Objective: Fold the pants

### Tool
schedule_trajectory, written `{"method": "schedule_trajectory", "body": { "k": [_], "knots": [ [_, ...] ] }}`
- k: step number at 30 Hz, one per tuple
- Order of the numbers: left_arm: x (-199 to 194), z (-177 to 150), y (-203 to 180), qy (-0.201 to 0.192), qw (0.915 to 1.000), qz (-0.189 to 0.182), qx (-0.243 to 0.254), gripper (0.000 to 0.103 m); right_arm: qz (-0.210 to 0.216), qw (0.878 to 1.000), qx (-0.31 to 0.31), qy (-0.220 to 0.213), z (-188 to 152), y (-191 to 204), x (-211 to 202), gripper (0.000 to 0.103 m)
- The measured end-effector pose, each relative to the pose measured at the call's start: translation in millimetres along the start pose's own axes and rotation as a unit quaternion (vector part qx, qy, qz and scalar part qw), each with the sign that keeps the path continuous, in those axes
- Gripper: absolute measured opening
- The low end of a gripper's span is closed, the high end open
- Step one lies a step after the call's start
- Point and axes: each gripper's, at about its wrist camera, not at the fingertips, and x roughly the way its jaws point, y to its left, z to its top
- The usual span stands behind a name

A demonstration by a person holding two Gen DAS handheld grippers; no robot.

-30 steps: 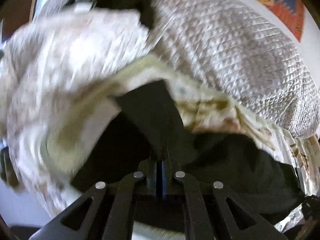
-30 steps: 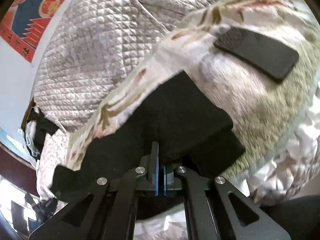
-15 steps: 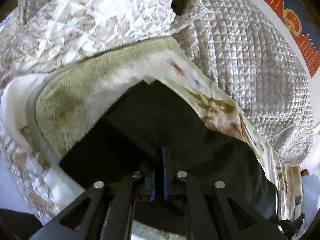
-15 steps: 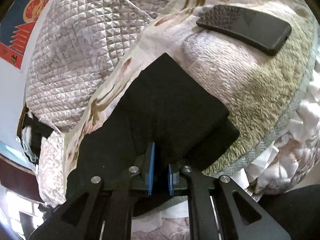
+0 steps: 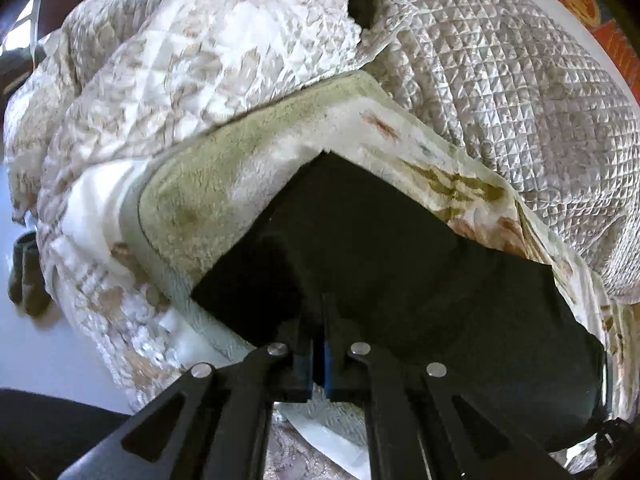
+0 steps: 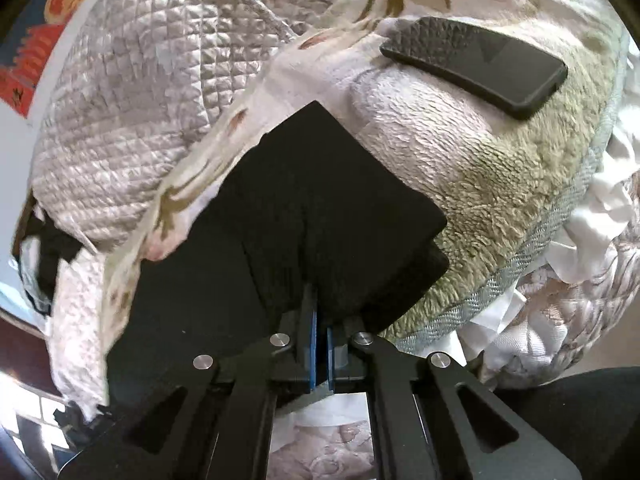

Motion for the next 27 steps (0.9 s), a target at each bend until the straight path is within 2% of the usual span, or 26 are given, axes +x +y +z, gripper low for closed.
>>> {"method": "schedule_trajectory", "body": {
  "k": [3, 4, 5, 6, 10, 12, 14, 16, 18, 19, 20, 22, 25, 27],
  "knots": [
    [-3, 2, 2, -0.002, 0.9999, 0.014, -0.002, 0.007, -0.001, 1.000, 0.005, -0.005, 1, -2, -9, 0.004],
    [-5, 2, 4, -0.004, 0.9998, 0.019, -0.008, 0.009, -0.004, 1.000, 0.005, -0.012, 1, -2, -14, 0.009],
    [-8, 4, 8, -0.010, 0.9995, 0.027, -0.014, 0.009, -0.020, 0.999, 0.004, -0.028, 1, -1, -22, 0.018],
    [-11, 4, 10, -0.016, 0.9991, 0.036, -0.018, 0.009, -0.046, 0.998, 0.002, -0.051, 1, 0, -33, 0.021],
    [-29, 14, 14, -0.057, 0.9957, 0.068, -0.028, 0.012, -0.082, 0.990, -0.001, -0.116, 7, -1, -60, 0.023],
    [-37, 19, 6, -0.074, 0.9951, 0.063, -0.020, 0.016, -0.068, 0.991, -0.033, -0.113, 10, 11, -57, 0.023],
    [-38, 23, -6, -0.078, 0.9959, 0.045, -0.009, 0.030, -0.043, 0.992, -0.065, -0.097, 10, 23, -46, 0.023],
    [-34, 25, -20, -0.069, 0.9975, 0.015, 0.002, 0.035, -0.037, 0.992, -0.098, -0.077, 5, 33, -29, 0.023],
    [-24, 24, -37, -0.048, 0.9983, -0.012, 0.029, 0.039, -0.074, 0.990, -0.116, -0.028, 1, 33, -2, 0.023],
    [-17, 21, -45, -0.034, 0.9982, -0.023, 0.043, 0.041, -0.069, 0.992, -0.102, -0.009, -1, 23, 8, 0.023],
    [-9, 19, -51, -0.020, 0.9981, -0.027, 0.052, 0.041, -0.064, 0.994, -0.090, -0.013, -1, 19, 8, 0.019],
    [5, 13, -58, 0.009, 0.9971, -0.025, 0.071, 0.041, -0.067, 0.993, -0.096, -0.032, 1, 23, 0, 0.018],
    [11, 10, -65, 0.018, 0.9962, -0.022, 0.082, 0.041, -0.061, 0.988, -0.127, -0.057, 9, 37, -6, 0.020],
    [13, 12, -76, 0.019, 0.9952, -0.030, 0.091, 0.041, -0.048, 0.986, -0.151, -0.056, 16, 50, 1, 0.020]
  ]
}}
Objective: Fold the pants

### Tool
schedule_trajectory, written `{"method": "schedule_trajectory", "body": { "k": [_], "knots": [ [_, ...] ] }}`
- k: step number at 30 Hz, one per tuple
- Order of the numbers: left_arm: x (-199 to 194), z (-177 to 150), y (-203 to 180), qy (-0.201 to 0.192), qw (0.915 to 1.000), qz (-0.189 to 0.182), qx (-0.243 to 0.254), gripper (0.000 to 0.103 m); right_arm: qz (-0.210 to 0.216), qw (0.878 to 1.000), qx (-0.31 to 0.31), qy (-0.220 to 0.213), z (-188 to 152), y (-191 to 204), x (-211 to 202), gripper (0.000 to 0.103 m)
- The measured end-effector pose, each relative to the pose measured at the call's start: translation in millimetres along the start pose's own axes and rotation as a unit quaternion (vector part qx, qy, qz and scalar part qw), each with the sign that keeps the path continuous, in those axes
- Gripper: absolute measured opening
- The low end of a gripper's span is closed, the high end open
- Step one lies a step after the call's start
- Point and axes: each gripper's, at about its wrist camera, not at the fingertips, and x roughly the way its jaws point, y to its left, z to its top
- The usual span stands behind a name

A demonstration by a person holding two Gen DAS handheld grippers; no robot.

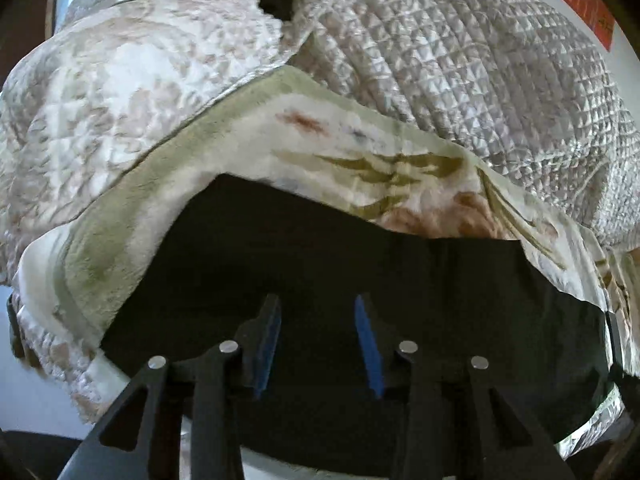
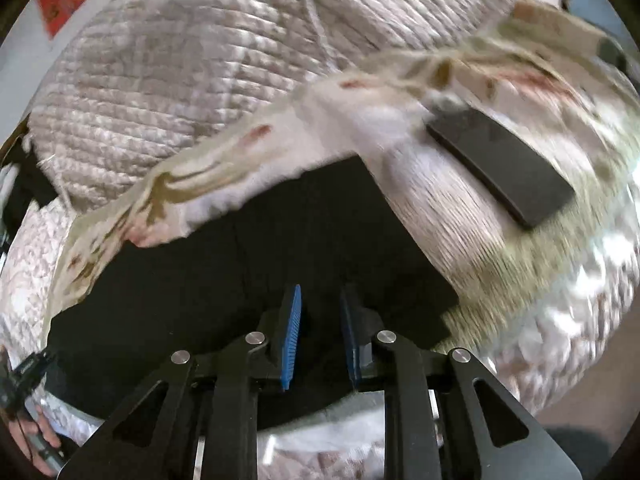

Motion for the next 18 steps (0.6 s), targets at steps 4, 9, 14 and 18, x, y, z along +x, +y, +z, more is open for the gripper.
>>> {"method": "schedule_trajectory", "body": {
  "k": [4, 9, 14, 18],
  "knots": [
    [5, 6, -24, 0.006, 0.9991, -0.018, 0.038, 0.041, 0.026, 0.998, -0.052, 0.010, 9, 31, 21, 0.022],
    [19, 13, -73, 0.018, 0.9927, -0.058, 0.104, 0.042, 0.059, 0.988, -0.139, 0.036, 10, 87, 60, 0.029],
    [39, 16, -116, 0.022, 0.9826, -0.076, 0.168, 0.042, 0.069, 0.976, -0.198, 0.054, 8, 121, 85, 0.029],
    [66, 12, -116, 0.044, 0.9842, -0.062, 0.160, 0.043, 0.042, 0.977, -0.200, 0.066, 9, 122, 110, 0.029]
  ]
}}
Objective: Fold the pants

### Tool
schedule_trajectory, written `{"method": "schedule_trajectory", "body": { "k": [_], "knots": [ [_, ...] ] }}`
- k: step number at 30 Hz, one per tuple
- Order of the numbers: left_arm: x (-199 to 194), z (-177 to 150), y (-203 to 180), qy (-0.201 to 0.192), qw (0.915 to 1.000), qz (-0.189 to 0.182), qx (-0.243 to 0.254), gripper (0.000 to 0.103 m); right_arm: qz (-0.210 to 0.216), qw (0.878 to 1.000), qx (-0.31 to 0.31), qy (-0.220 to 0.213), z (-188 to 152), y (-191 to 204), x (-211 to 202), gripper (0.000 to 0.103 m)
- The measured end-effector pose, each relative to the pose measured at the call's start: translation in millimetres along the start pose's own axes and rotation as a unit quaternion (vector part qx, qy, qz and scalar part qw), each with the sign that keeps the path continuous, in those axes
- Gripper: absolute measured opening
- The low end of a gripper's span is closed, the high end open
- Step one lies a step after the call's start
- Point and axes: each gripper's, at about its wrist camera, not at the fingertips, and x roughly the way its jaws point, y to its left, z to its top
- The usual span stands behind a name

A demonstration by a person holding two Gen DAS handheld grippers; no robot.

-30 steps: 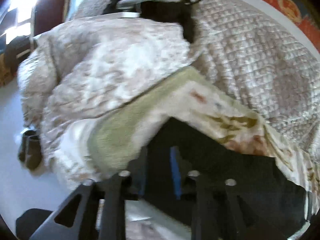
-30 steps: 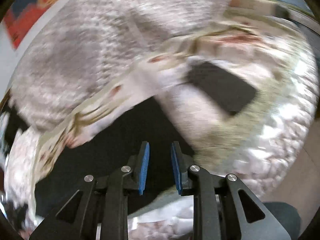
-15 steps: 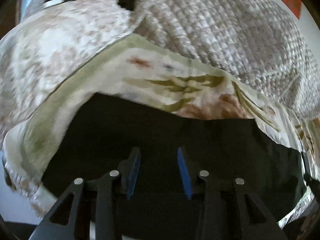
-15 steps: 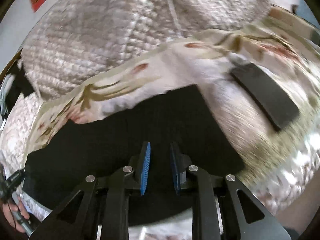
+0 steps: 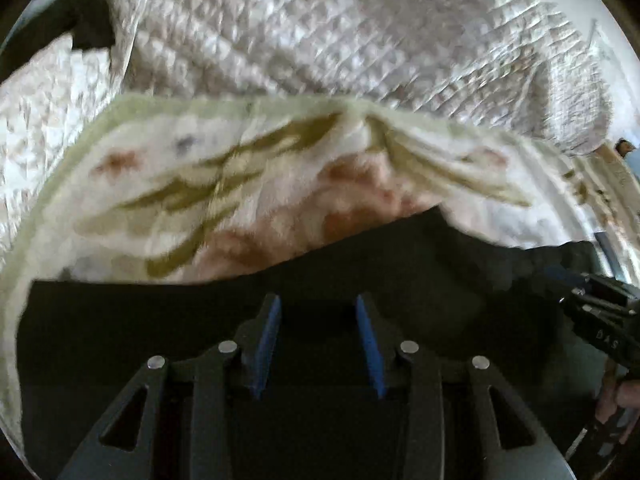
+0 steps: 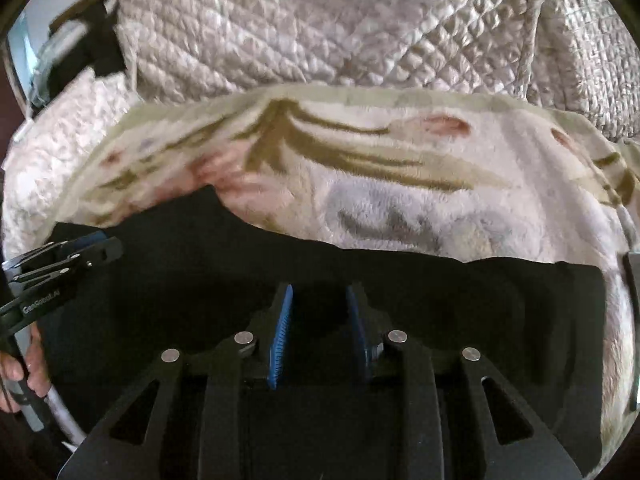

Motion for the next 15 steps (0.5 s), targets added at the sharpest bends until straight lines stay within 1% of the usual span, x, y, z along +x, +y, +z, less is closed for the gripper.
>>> {"method": "schedule_trajectory", "body": {
  "k": [2, 6, 7, 9, 11, 14, 15],
  "knots": [
    [-2, -2, 3, -0.010, 0.9999, -0.003, -0.004, 0.045, -0.002, 1.000, 0.013, -0.008, 1, -3, -4, 0.029],
    [-9, -2, 10, -0.011, 0.9997, 0.015, -0.016, 0.045, 0.006, 0.999, 0.024, -0.037, 0, -5, -21, 0.029],
    [-10, -2, 13, -0.015, 0.9995, 0.018, -0.020, 0.045, 0.002, 0.999, 0.025, -0.041, 1, -5, -25, 0.029],
    [-14, -4, 20, -0.021, 0.9989, 0.034, -0.025, 0.045, -0.020, 0.998, 0.034, -0.050, 0, -12, -30, 0.029],
    [-14, -4, 28, -0.024, 0.9982, 0.045, -0.033, 0.045, -0.046, 0.996, 0.060, -0.048, 0, -27, -31, 0.029],
    [-12, -5, 42, -0.019, 0.9971, 0.052, -0.052, 0.045, -0.104, 0.988, 0.105, -0.034, -2, -58, -26, 0.029],
    [-11, -6, 46, -0.017, 0.9966, 0.055, -0.058, 0.045, -0.108, 0.986, 0.126, -0.034, -5, -69, -26, 0.029]
  ]
}}
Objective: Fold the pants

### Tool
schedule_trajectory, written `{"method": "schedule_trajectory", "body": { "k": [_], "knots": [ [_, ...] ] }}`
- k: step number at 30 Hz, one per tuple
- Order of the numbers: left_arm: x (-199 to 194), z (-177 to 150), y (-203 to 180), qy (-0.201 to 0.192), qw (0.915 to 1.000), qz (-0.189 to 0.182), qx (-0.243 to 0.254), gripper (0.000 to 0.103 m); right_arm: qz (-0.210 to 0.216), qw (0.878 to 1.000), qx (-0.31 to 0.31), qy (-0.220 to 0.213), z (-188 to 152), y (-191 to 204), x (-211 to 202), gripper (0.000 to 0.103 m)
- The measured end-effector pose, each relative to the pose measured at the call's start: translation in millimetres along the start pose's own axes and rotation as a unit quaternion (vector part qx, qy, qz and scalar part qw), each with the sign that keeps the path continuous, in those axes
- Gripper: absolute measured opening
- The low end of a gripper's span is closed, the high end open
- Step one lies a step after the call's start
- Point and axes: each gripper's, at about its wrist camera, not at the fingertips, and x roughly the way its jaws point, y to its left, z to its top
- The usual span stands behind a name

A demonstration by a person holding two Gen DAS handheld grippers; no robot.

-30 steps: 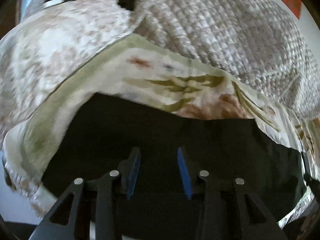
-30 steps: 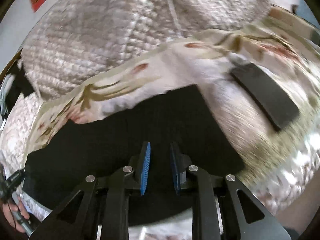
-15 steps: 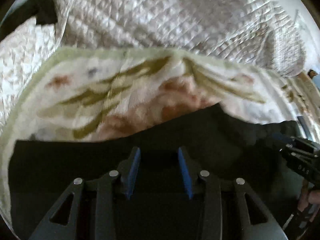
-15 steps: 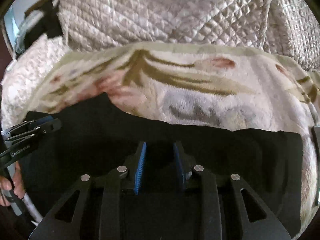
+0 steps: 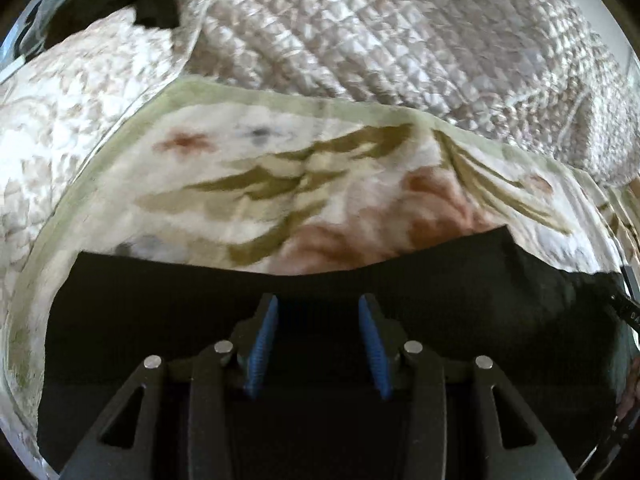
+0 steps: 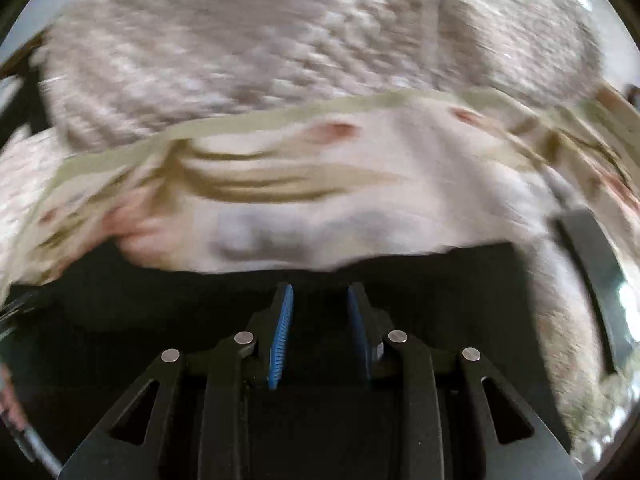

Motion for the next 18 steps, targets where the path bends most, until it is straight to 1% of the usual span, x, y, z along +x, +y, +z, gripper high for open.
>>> {"method": "schedule_trajectory", "body": {
  "k": [2, 4, 5, 6, 9, 10, 14, 16, 18],
  "knots": [
    [1, 0, 8, 0.000, 0.9999, 0.001, -0.011, 0.045, 0.018, 1.000, 0.022, 0.002, 2, -8, -1, 0.029],
    [-2, 2, 14, -0.006, 0.9998, 0.008, -0.018, 0.045, 0.008, 1.000, 0.003, -0.012, 1, 0, -9, 0.029],
    [-5, 2, 17, -0.011, 0.9997, 0.013, -0.018, 0.045, 0.014, 1.000, -0.005, -0.020, 0, 4, -14, 0.029],
    [-9, 2, 20, -0.017, 0.9995, 0.021, -0.018, 0.045, 0.034, 0.999, -0.013, -0.027, -1, 11, -20, 0.029],
    [-19, 2, 30, -0.033, 0.9984, 0.041, -0.019, 0.045, 0.081, 0.995, -0.041, -0.032, -9, 31, -29, 0.029],
    [-23, 1, 35, -0.039, 0.9979, 0.049, -0.019, 0.046, 0.100, 0.993, -0.055, -0.029, -13, 41, -31, 0.029],
    [-33, -4, 56, -0.053, 0.9947, 0.084, -0.026, 0.050, 0.148, 0.984, -0.099, -0.009, -31, 74, -34, 0.029],
    [-29, -4, 67, -0.049, 0.9930, 0.101, -0.035, 0.051, 0.156, 0.981, -0.117, -0.001, -39, 85, -30, 0.029],
    [-20, -5, 77, -0.035, 0.9924, 0.110, -0.042, 0.051, 0.149, 0.980, -0.132, 0.016, -44, 92, -21, 0.029]
  ]
}}
